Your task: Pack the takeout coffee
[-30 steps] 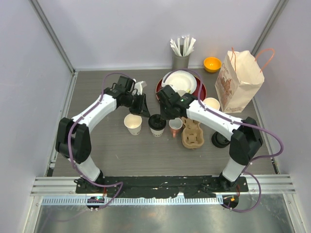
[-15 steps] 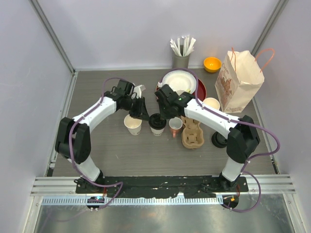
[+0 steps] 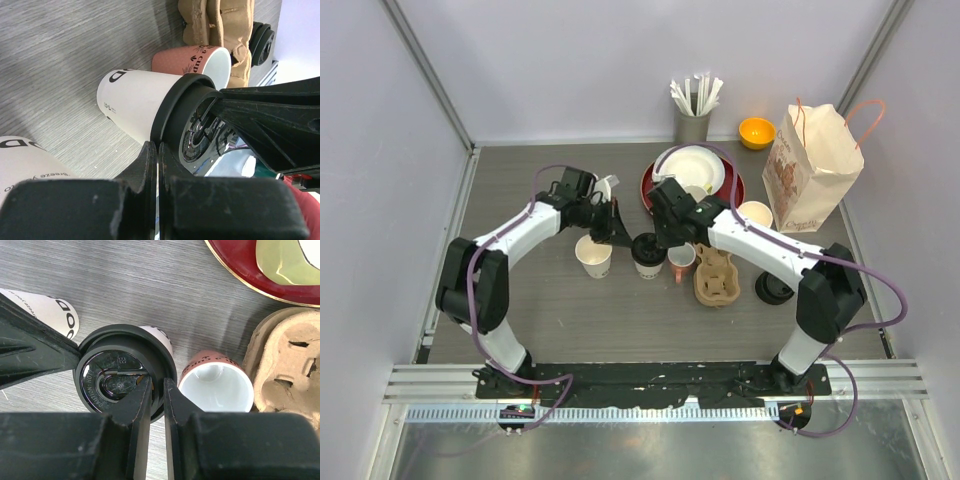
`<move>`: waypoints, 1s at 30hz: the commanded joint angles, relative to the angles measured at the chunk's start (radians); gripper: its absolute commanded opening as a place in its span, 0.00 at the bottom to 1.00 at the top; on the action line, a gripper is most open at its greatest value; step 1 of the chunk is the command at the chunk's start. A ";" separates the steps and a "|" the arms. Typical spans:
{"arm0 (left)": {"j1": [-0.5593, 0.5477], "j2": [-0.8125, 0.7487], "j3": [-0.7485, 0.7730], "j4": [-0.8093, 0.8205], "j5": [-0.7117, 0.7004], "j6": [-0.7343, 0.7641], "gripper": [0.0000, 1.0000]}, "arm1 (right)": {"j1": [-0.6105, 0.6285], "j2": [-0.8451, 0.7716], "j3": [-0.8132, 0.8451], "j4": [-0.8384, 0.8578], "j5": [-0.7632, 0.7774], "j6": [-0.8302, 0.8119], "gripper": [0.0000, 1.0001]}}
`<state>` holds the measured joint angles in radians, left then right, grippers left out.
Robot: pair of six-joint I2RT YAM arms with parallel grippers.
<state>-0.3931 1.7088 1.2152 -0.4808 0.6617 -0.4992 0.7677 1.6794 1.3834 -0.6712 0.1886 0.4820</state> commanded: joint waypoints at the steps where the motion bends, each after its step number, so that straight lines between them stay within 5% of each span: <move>1: -0.018 0.107 -0.080 -0.041 -0.117 0.011 0.00 | -0.010 -0.020 -0.060 0.031 -0.015 0.024 0.19; 16: -0.016 0.161 -0.080 -0.053 -0.177 0.004 0.00 | -0.028 -0.052 -0.118 0.074 -0.040 0.012 0.18; 22: -0.016 0.060 -0.019 -0.065 -0.168 0.034 0.00 | -0.028 -0.055 -0.098 0.082 -0.060 0.012 0.18; 30: -0.009 -0.031 0.072 -0.093 -0.152 0.082 0.14 | -0.027 -0.020 -0.046 0.093 -0.075 0.003 0.18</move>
<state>-0.4084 1.7153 1.2480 -0.4931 0.5991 -0.4839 0.7383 1.6257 1.2980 -0.5793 0.1364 0.4808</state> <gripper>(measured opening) 0.116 0.191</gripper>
